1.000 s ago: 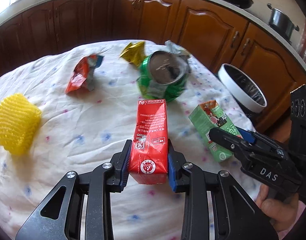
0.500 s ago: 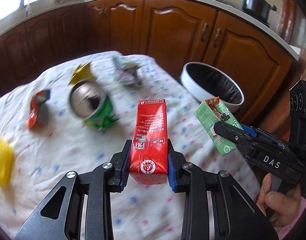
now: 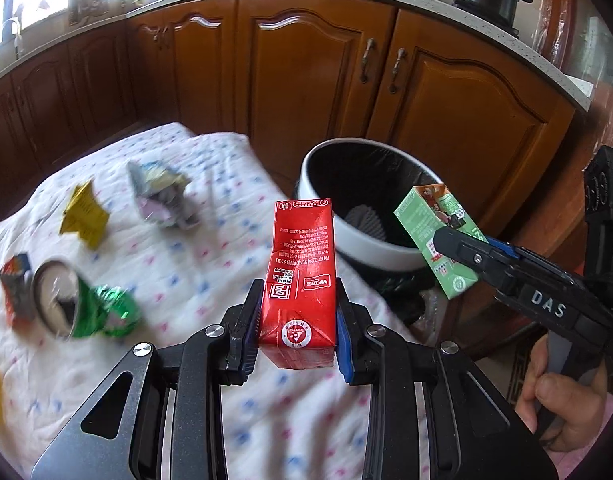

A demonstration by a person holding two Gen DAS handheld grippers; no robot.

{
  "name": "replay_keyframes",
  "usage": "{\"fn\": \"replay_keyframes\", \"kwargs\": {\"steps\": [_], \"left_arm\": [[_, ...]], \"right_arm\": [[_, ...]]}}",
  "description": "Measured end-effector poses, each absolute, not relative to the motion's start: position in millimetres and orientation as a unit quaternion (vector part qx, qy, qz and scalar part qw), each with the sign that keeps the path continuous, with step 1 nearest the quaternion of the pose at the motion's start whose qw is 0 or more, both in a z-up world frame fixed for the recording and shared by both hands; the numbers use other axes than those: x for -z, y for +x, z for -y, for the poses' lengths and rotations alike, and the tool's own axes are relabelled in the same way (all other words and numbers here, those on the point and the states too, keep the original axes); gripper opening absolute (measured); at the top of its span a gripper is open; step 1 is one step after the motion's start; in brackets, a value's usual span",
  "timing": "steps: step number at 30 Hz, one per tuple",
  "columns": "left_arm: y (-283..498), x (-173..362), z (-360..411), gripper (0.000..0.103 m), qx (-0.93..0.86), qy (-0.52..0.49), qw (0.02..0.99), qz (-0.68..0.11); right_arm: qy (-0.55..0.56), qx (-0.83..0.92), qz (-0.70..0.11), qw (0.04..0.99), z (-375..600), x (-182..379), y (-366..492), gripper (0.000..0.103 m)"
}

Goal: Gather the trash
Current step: 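Carry both cartons over the trash bin and open both tools to drop them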

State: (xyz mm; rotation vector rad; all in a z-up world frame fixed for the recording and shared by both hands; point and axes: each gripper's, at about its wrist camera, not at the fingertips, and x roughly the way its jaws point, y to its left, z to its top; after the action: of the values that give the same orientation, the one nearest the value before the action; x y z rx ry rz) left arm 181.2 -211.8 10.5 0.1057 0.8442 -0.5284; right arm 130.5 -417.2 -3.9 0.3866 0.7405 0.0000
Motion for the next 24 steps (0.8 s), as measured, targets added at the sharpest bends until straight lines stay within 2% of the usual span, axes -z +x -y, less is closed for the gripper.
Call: {"fn": "replay_keyframes", "kwargs": {"steps": [12,24], "left_arm": [[223,-23,271,0.029,0.278,0.060,0.866,-0.412],[256,-9,315,0.029,0.275,0.080,0.854,-0.434]], "right_arm": [[0.192,0.025,-0.368,0.910,448,7,160,0.049],[0.199,0.028,-0.386,0.900,467,21,181,0.049]]}}
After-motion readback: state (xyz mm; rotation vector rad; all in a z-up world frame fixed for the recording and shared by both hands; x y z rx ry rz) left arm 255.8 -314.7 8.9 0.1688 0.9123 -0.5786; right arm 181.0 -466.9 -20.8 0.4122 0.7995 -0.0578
